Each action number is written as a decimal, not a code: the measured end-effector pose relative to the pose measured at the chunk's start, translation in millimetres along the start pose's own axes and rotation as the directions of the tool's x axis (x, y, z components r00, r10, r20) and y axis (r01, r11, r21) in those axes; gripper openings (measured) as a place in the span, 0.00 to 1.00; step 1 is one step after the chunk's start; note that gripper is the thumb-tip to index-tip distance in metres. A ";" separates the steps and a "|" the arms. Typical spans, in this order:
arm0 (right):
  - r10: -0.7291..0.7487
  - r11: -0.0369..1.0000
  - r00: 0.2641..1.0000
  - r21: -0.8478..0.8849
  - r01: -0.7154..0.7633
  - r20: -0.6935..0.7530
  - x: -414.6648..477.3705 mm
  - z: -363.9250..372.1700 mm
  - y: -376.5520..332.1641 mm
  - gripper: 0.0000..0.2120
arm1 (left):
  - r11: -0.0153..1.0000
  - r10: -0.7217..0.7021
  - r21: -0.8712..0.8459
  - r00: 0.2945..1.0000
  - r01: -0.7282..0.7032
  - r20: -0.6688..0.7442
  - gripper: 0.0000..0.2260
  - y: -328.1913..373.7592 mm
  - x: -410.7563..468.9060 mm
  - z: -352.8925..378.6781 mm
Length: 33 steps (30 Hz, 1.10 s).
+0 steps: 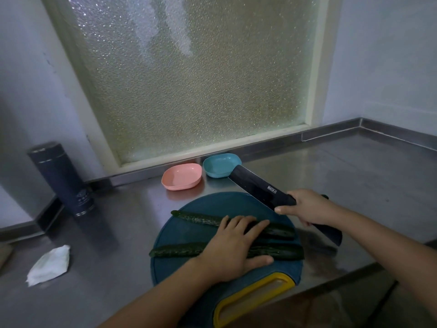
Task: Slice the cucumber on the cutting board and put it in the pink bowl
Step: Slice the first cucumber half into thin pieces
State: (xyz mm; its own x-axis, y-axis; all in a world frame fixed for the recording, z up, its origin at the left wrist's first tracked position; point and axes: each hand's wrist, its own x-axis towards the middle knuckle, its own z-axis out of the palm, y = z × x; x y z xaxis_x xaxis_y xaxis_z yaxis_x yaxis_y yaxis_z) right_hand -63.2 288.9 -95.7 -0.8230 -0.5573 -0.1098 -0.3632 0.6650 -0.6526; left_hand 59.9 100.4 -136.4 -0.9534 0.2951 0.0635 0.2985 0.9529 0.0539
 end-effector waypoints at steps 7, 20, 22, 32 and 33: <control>0.033 0.993 0.999 0.111 -0.034 0.011 -7.1 3.6 -0.4 0.07 | 0.991 0.006 -0.136 1.000 -0.005 0.008 0.19 -9.0 16.4 -20.5; 0.069 0.983 0.997 0.172 -0.071 0.014 15.1 -5.8 -2.4 0.08 | 0.996 0.054 0.068 0.996 -0.059 0.075 0.20 -9.3 66.8 -26.6; 0.071 0.979 0.997 0.189 -0.074 0.023 16.8 -7.0 -1.4 0.09 | 0.989 0.044 0.133 0.993 -0.058 0.107 0.20 -11.1 74.5 -36.6; 0.056 0.969 0.998 0.240 -0.064 0.041 21.5 -5.4 0.6 0.05 | 0.986 -0.162 0.060 0.967 0.153 0.199 0.14 -16.9 73.7 -77.1; 0.063 0.973 0.997 0.222 -0.070 0.039 21.9 -4.8 -1.0 0.05 | 0.981 -0.194 0.060 0.962 0.186 0.191 0.14 -18.3 72.4 -76.8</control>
State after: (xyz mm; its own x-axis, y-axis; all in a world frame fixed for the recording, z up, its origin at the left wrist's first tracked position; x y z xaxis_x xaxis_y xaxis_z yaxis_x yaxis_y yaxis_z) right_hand -82.9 278.4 -93.8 -0.8268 -0.5329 -0.1799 -0.1986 0.5757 -0.7932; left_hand -11.2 98.9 -56.3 -0.9838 0.1123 -0.1400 0.1127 0.9936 0.0051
